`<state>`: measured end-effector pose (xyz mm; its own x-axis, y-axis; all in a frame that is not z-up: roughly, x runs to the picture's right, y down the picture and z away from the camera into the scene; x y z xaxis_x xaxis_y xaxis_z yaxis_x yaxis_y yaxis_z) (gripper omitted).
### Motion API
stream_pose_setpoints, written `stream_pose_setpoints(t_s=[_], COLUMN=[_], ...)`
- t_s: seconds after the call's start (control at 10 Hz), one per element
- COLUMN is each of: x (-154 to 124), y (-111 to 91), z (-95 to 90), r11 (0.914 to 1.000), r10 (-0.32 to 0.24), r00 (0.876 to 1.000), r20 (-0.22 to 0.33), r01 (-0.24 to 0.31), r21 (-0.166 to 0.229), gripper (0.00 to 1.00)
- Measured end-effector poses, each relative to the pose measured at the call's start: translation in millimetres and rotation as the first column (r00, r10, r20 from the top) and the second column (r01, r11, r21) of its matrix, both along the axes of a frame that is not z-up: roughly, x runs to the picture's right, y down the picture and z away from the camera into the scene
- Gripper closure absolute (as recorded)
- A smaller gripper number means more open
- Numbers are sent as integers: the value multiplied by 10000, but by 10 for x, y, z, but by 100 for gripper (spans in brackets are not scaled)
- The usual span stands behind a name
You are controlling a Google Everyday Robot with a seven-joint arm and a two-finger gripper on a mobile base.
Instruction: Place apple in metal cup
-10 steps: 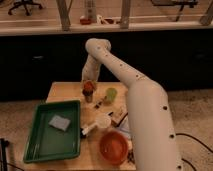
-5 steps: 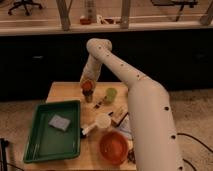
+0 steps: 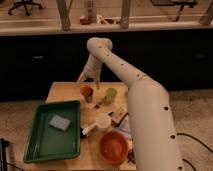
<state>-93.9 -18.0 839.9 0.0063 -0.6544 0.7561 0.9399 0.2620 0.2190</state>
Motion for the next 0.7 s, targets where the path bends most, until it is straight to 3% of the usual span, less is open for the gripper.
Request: stream_pose_setpoints(t_s=[0.7], x=[22], y=[-35], z=[11], r11=[10000], r10=[-84], r00=[9999], r20=[145], r01=[85], r21=[-27], gripper=[20])
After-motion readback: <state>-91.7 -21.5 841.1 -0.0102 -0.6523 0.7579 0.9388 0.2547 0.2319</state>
